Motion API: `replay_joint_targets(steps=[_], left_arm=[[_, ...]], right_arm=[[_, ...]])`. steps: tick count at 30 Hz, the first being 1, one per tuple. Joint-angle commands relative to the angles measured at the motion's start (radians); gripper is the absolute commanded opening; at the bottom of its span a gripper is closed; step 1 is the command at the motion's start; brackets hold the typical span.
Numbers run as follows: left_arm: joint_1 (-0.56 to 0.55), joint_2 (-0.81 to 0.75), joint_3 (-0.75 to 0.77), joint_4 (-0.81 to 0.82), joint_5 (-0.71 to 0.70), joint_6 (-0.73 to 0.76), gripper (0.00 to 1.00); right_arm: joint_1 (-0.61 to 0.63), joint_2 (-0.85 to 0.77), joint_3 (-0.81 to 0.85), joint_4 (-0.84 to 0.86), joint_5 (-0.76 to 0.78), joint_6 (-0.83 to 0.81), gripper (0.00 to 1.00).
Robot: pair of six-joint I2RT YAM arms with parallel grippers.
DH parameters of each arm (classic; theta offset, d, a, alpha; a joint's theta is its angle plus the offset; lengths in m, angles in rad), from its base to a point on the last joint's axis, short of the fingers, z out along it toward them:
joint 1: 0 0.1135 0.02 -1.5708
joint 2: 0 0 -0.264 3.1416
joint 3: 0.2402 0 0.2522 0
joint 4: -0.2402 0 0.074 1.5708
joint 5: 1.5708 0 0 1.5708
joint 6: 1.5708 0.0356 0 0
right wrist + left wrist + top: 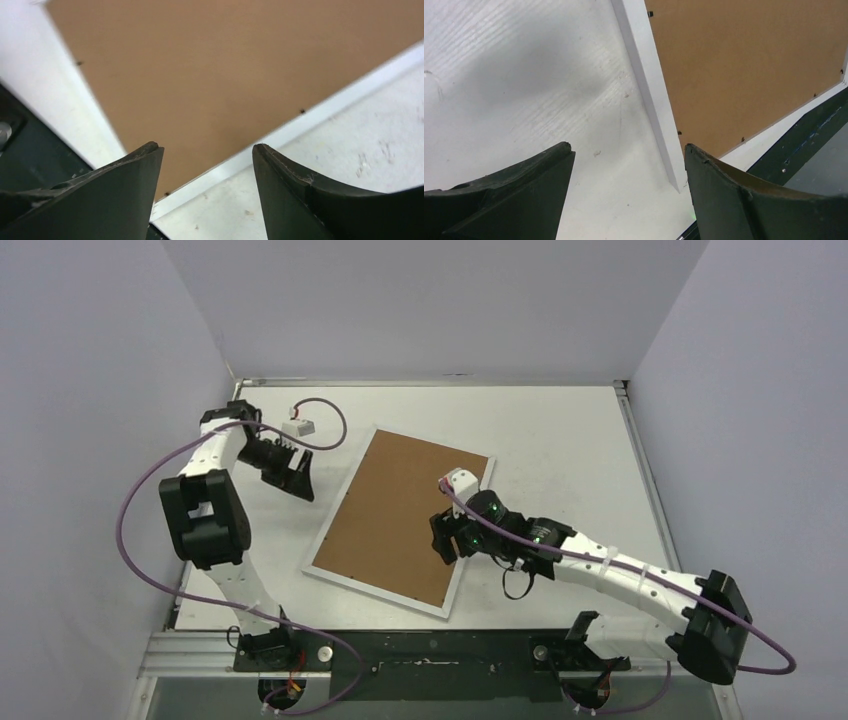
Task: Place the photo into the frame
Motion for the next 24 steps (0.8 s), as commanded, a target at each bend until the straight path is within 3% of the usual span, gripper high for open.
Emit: replay_joint_targets(steps=[1,6,10,15,19,24], left_arm=[[0.08,-0.063,0.012,-0.083,0.063,0.094,0.79],[0.108,-0.135,-0.038,-0.043,0.053,0.046,0.79],[0.11,-0.192,-0.08,0.014,0.031,-0.007,0.8],[0.114,-0.221,-0.08,0.006,0.019,-0.026,0.81],[0.122,-0.249,-0.088,0.004,0.018,-0.03,0.82],[0.132,-0.249,-0.08,-0.003,0.009,-0.034,0.82]], right_arm=[[0.129,-0.011,0.055,0.032,0.004,-0.172,0.65],[0.329,0.17,0.095,0.087,-0.007,-0.229,0.64],[0.41,0.334,0.16,0.143,0.025,-0.286,0.62],[0.442,0.494,0.259,0.161,0.046,-0.326,0.57],[0.452,0.524,0.268,0.184,0.054,-0.336,0.54],[0.454,0.532,0.228,0.221,0.07,-0.342,0.44]])
